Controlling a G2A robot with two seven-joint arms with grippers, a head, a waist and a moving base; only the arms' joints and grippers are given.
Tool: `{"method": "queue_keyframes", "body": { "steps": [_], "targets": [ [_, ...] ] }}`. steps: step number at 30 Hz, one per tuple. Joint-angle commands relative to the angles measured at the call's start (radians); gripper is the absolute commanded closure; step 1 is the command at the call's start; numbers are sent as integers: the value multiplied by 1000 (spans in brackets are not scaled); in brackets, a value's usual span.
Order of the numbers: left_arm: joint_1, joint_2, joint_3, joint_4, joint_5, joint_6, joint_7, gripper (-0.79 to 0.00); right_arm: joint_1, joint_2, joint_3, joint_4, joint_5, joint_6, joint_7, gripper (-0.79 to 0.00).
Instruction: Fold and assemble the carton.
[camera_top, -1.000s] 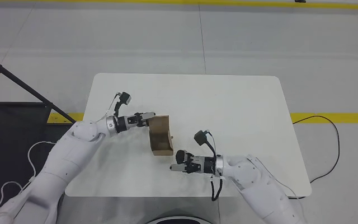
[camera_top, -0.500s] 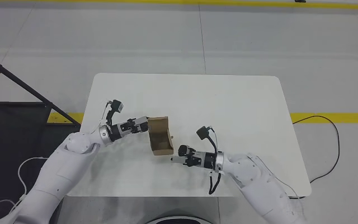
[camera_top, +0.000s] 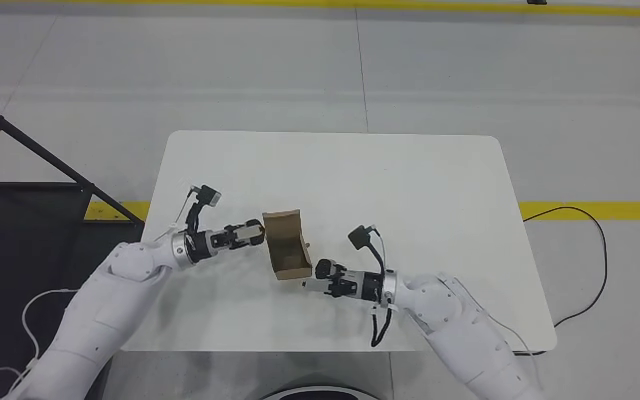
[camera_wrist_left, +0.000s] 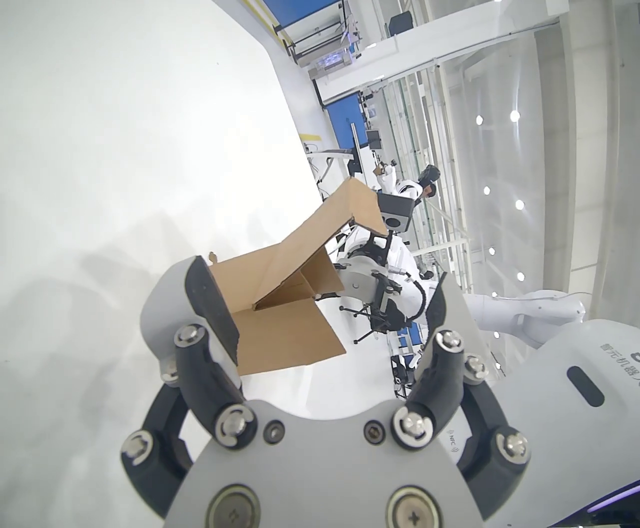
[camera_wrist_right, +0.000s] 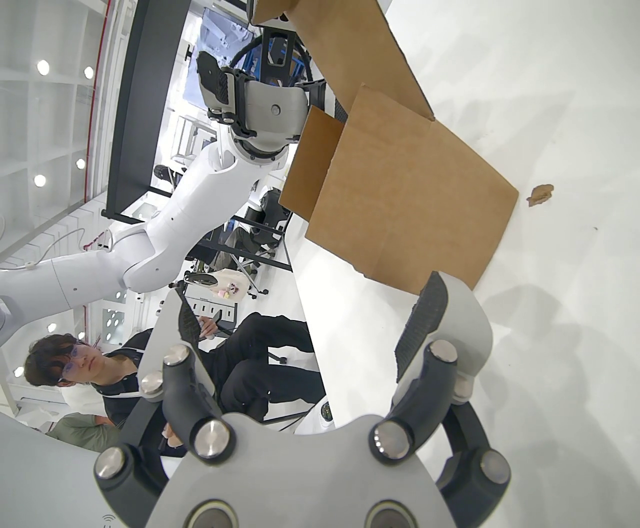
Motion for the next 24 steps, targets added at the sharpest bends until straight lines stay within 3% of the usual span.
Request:
{"method": "queue_keyframes", "body": {
  "steps": [1, 24],
  "targets": [
    [5, -2, 0, -6, 15, -8, 12, -785, 2, -1, -2, 2, 1, -1, 0, -785],
    [-8, -24, 10, -11, 60, 13, 53, -785, 7, -8, 1, 17, -2, -18, 5, -785]
  ]
}}
